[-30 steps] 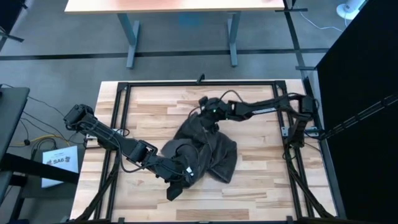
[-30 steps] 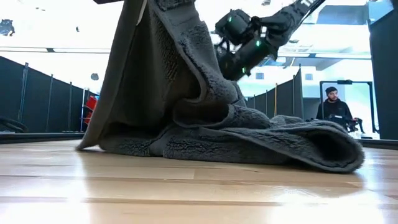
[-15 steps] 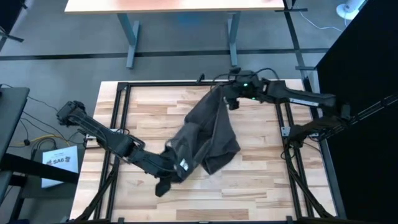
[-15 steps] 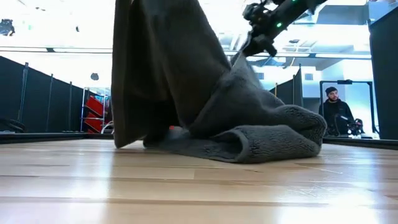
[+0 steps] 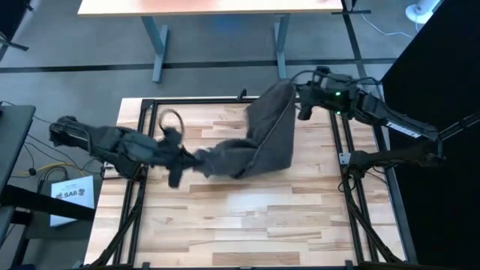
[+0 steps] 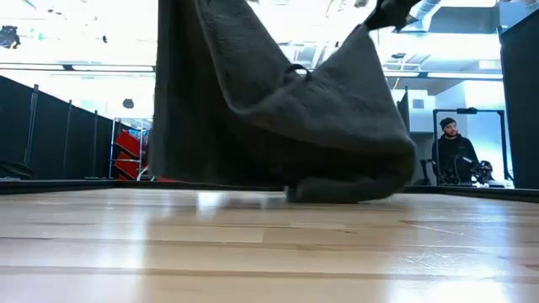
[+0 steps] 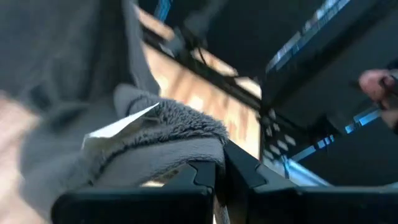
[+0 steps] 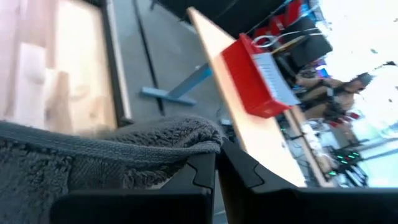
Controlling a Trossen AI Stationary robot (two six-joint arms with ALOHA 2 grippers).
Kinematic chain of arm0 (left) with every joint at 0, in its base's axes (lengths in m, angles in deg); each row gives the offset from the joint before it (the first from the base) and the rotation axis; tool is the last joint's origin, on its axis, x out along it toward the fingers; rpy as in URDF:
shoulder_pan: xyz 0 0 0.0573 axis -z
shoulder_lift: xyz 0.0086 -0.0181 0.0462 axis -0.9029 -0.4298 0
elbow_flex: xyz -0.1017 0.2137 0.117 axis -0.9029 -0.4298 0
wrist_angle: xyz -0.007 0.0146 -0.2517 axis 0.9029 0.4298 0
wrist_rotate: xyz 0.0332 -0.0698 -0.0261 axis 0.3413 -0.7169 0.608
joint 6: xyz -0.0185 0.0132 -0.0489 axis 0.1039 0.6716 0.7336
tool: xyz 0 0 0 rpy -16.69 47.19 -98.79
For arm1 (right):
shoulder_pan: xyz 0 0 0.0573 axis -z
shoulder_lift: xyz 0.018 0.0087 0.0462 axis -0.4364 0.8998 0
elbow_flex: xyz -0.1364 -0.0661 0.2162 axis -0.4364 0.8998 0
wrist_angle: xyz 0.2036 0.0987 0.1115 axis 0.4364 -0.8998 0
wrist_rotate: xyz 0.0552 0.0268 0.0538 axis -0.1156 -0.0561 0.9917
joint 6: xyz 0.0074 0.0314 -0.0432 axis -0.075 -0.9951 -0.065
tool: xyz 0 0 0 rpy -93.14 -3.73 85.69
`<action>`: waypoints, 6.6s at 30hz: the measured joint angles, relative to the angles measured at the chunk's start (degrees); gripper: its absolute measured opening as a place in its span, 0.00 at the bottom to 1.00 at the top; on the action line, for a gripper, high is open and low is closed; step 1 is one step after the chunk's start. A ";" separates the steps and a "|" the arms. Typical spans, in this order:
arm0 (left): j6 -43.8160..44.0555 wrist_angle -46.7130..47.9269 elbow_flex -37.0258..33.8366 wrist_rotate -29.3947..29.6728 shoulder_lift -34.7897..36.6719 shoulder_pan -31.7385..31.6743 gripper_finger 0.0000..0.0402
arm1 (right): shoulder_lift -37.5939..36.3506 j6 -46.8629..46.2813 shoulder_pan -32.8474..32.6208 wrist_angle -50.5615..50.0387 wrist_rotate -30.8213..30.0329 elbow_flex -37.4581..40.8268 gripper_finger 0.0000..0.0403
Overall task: Roll towel
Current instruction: Roll the black towel
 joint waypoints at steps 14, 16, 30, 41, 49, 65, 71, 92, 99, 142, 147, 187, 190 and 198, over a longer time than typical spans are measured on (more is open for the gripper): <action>3.96 17.93 0.02 -5.43 11.60 -6.53 0.00 | -0.53 -10.91 4.52 -21.43 -9.78 -7.65 0.00; 5.60 19.75 0.02 -8.00 11.48 -5.85 0.00 | -0.54 -12.84 5.89 -23.43 -11.08 -7.64 0.00; 16.07 18.62 -7.11 -18.96 1.03 7.12 0.00 | -8.90 -31.12 4.65 -45.61 -11.07 -4.59 0.00; 18.45 -10.46 -15.87 -25.24 -17.72 12.03 0.00 | -12.43 -39.49 -6.36 -40.11 -8.83 14.18 0.00; 22.33 -37.93 -15.89 -30.51 -35.21 13.91 0.00 | -14.42 -44.59 -11.30 -38.13 -2.02 21.84 0.00; 22.76 -20.95 -11.46 -30.43 -32.35 13.91 0.21 | -14.92 -60.64 -18.41 -44.49 18.09 11.97 0.36; 12.78 1.99 -11.41 -25.51 -23.16 16.22 0.22 | -7.11 -70.38 -33.53 -14.51 24.43 13.52 0.41; 9.99 18.90 -13.40 -19.78 -19.96 35.29 0.21 | 66.95 -76.60 -55.25 3.10 10.09 -35.64 0.39; 13.73 19.83 -13.40 -19.53 -19.97 35.49 0.21 | 79.58 -71.73 -55.36 -7.17 13.08 -56.24 0.39; 5.62 0.54 -13.44 -16.51 -31.89 27.42 0.21 | 90.23 -76.70 -62.55 -48.80 6.72 -65.78 0.39; 12.23 -8.32 -13.46 -13.06 -38.72 26.97 0.21 | 89.96 -78.25 -61.98 -47.98 7.20 -65.68 0.39; 26.35 -14.29 -15.26 14.51 -42.81 28.26 0.21 | 89.74 -81.94 -60.85 -47.53 7.12 -65.68 0.39; 26.56 -16.96 -15.78 14.58 -42.81 27.88 0.21 | 89.74 -81.96 -60.85 -47.58 7.12 -65.68 0.39; 28.00 -16.72 -15.78 14.63 -45.46 27.58 0.20 | 89.76 -81.94 -60.83 -47.64 7.06 -65.68 0.39</action>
